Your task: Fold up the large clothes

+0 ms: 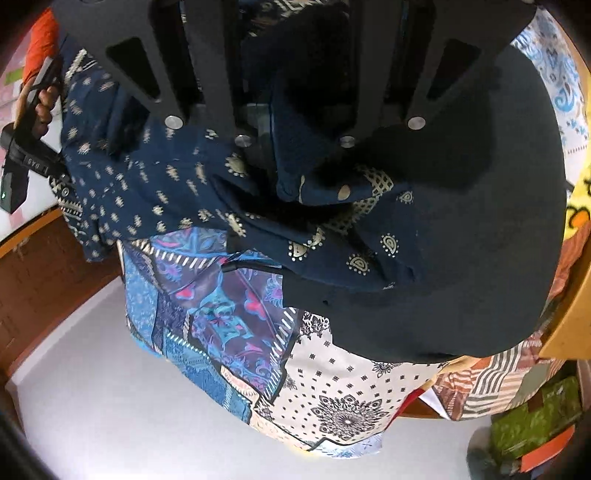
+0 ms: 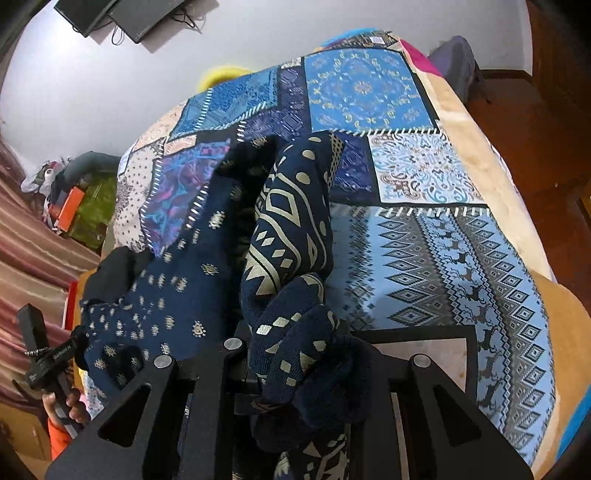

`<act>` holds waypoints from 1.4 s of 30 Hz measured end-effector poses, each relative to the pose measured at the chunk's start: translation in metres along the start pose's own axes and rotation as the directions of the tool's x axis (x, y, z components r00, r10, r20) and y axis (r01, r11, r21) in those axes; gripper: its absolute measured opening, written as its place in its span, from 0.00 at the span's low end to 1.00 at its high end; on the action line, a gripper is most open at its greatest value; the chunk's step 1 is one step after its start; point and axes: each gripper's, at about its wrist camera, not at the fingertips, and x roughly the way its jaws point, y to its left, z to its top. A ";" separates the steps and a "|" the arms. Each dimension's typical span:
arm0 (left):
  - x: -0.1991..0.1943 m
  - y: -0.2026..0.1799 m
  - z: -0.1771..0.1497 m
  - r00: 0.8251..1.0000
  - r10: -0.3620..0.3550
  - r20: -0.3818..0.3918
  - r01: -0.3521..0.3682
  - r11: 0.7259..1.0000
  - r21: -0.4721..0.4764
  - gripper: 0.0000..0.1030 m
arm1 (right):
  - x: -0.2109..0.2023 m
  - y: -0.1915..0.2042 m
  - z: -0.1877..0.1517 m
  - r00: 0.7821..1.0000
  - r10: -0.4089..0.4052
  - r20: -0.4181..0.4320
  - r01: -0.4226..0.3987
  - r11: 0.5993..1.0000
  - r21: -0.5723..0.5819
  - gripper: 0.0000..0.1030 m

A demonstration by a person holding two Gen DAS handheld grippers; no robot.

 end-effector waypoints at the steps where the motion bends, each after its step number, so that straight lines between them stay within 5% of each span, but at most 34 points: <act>1: 0.001 -0.002 0.000 1.000 0.012 0.000 -0.012 1.000 0.012 0.14 | -0.001 0.001 -0.001 1.000 0.000 0.002 0.000 1.000 -0.005 0.18; 14: -0.053 -0.040 -0.020 0.981 0.185 0.060 -0.192 0.970 0.146 0.26 | -0.059 0.041 -0.028 0.991 -0.120 0.051 0.125 0.985 -0.115 0.31; 21: -0.121 -0.056 -0.047 0.975 0.179 0.128 -0.200 0.964 0.176 0.39 | -0.120 0.062 -0.052 0.985 -0.107 0.138 0.131 0.975 -0.181 0.34; 23: -0.139 -0.061 -0.055 0.973 0.176 0.151 -0.203 0.962 0.182 0.40 | -0.136 0.069 -0.059 0.982 -0.096 0.161 0.128 0.971 -0.200 0.44; 27: -0.178 -0.068 -0.075 0.968 0.165 0.190 -0.201 0.960 0.195 0.44 | -0.174 0.083 -0.081 0.969 -0.077 0.235 0.136 0.959 -0.250 0.49; 31: -0.208 -0.071 -0.097 0.961 0.160 0.227 -0.209 0.955 0.209 0.56 | -0.198 0.091 -0.103 0.957 -0.069 0.280 0.152 0.945 -0.288 0.72; 33: -0.218 -0.071 -0.107 0.960 0.159 0.230 -0.210 0.953 0.217 0.62 | -0.207 0.095 -0.116 0.950 -0.072 0.305 0.170 0.936 -0.309 0.74; 37: -0.231 -0.066 -0.130 0.953 0.196 0.231 -0.244 0.948 0.203 0.95 | -0.214 0.096 -0.137 0.948 -0.082 0.306 0.190 0.920 -0.343 0.82; 42: -0.231 -0.053 -0.154 0.966 0.181 0.186 -0.216 0.957 0.192 0.95 | -0.212 0.087 -0.158 0.949 -0.112 0.295 0.212 0.919 -0.331 0.83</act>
